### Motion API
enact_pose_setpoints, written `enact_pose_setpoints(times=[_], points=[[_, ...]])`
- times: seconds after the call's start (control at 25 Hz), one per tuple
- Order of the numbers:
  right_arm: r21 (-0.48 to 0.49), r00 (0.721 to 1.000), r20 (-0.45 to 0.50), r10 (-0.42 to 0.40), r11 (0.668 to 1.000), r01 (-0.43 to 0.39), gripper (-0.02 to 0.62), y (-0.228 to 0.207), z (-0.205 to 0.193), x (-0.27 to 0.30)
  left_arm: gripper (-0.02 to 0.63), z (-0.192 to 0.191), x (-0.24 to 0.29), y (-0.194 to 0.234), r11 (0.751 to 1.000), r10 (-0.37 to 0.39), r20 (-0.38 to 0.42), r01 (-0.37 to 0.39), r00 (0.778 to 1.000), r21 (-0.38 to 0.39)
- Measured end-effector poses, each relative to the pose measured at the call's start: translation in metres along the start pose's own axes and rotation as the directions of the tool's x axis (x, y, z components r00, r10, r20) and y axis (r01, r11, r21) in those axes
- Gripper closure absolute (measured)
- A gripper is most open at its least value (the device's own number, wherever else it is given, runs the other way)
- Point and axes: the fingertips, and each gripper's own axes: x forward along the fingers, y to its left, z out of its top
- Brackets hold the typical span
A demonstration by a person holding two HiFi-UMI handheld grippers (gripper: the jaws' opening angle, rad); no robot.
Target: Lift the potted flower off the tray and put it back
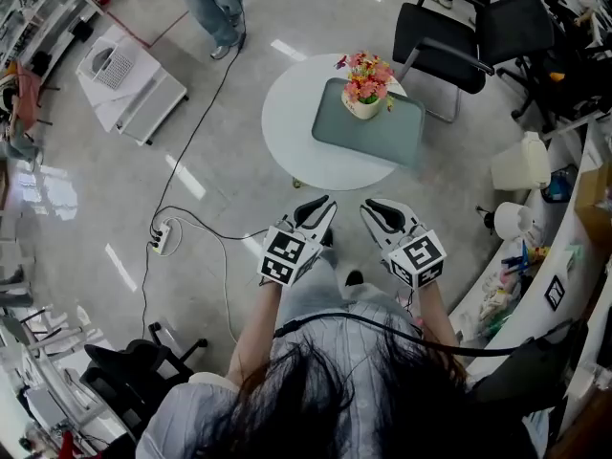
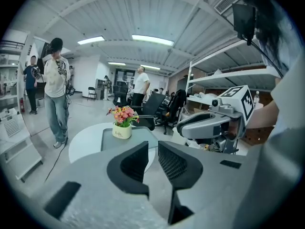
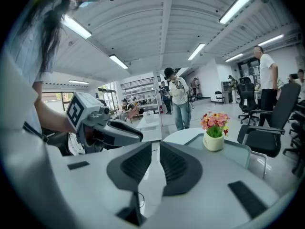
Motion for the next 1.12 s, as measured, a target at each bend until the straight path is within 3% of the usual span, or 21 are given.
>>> enact_pose_setpoints(times=[0.2,0.56,1.12], points=[[-0.022,0.999,0.021,0.036,0.999,-0.036,0.525,0.018,-0.010,-0.032,0.534,-0.009,-0.012,-0.041,0.998,0.038,0.031,-0.036,0.999,-0.060],[-0.065,0.995,0.049,0.086,0.994,-0.082,0.534,0.054,-0.026,-0.085,0.538,-0.024,-0.036,-0.104,0.994,0.097,0.045,-0.095,0.994,-0.054],[-0.133,0.987,0.059,0.150,0.981,-0.141,0.554,0.094,-0.039,-0.117,0.538,-0.042,-0.072,-0.138,0.983,0.170,0.070,-0.165,0.983,-0.076]])
